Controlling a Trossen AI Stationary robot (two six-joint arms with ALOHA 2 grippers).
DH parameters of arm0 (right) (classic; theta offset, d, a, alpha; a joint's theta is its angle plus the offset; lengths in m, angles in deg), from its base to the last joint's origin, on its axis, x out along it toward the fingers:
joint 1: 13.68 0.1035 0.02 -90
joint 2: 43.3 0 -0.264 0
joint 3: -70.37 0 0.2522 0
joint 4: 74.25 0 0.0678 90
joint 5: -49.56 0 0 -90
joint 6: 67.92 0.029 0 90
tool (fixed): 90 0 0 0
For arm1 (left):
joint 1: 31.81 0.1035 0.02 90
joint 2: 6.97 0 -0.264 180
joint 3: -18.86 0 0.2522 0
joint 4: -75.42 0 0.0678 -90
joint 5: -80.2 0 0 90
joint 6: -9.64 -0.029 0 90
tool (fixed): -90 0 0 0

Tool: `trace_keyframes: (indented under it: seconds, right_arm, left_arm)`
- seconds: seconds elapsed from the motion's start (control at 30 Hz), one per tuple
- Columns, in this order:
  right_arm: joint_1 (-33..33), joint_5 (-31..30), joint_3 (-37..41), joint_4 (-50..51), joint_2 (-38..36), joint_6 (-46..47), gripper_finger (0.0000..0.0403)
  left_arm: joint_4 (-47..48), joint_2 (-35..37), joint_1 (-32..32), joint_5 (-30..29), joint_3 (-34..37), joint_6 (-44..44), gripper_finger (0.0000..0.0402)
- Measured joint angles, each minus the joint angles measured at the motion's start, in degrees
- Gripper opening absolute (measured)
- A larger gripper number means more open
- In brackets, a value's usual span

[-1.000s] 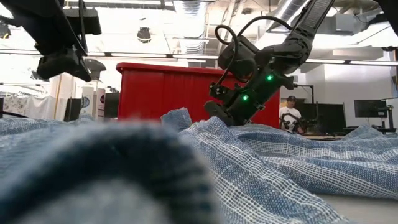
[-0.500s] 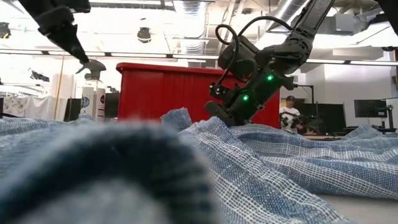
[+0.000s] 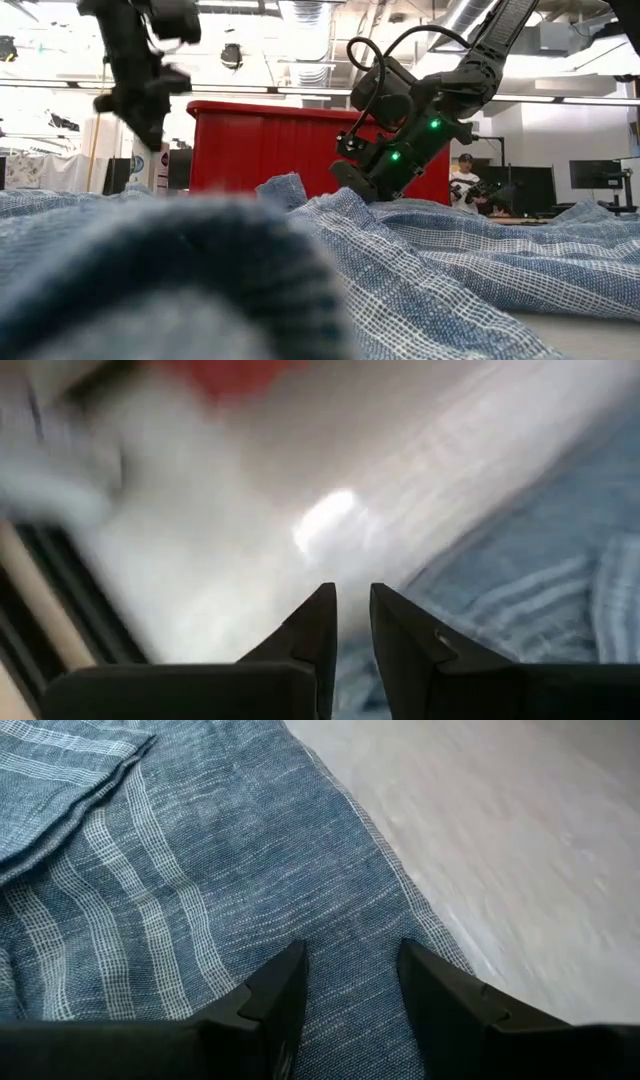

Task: Fold Laundry from Bin
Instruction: Fold the patterned blue shirt

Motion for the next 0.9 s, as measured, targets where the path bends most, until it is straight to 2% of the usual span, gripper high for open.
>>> trace_keyframes:
  seconds: [0.07, 0.13, 0.33, 0.43, 0.53, 0.67, 0.9]
  right_arm:
    - [-0.27, 0.16, 0.0, 0.07, 0.0, 0.0, 0.0187]
    - [-0.5, 0.37, 0.0, 0.08, 0.0, 0.0, 0.0187]
    - [-0.34, 0.34, 0.0, 0.1, 0.0, 0.0, 0.0187]
    - [-0.32, 0.31, 0.0, 0.12, 0.0, 0.0, 0.0187]
    - [-0.32, 0.28, 0.0, 0.1, 0.0, -0.12, 0.0187]
    - [-0.34, 0.28, 0.0, 0.12, 0.0, -1.03, 0.0187]
    - [-0.34, 0.28, 0.0, 0.12, 0.0, -1.03, 0.0187]
  left_arm:
    - [2.38, -2.81, 3.09, 4.34, 0.0, 4.79, 0.0052]
    - [3.08, -4.22, 4.94, 7.57, 0.01, 5.19, 0.0052]
    - [0.09, -5.3, 5.75, 9.24, 0.11, 5.17, 0.0052]
    - [-1.85, -5.3, 7.06, 15.24, 1.66, 5.71, 0.0054]
    - [-2.23, -5.32, 8.37, 17.6, 2.96, 6.36, 0.0065]
    - [-2.82, -5.32, 8.86, 17.66, 3.23, 6.96, 0.0098]
    - [-1.78, -5.32, 8.83, 18.13, 3.23, 14.53, 0.0191]
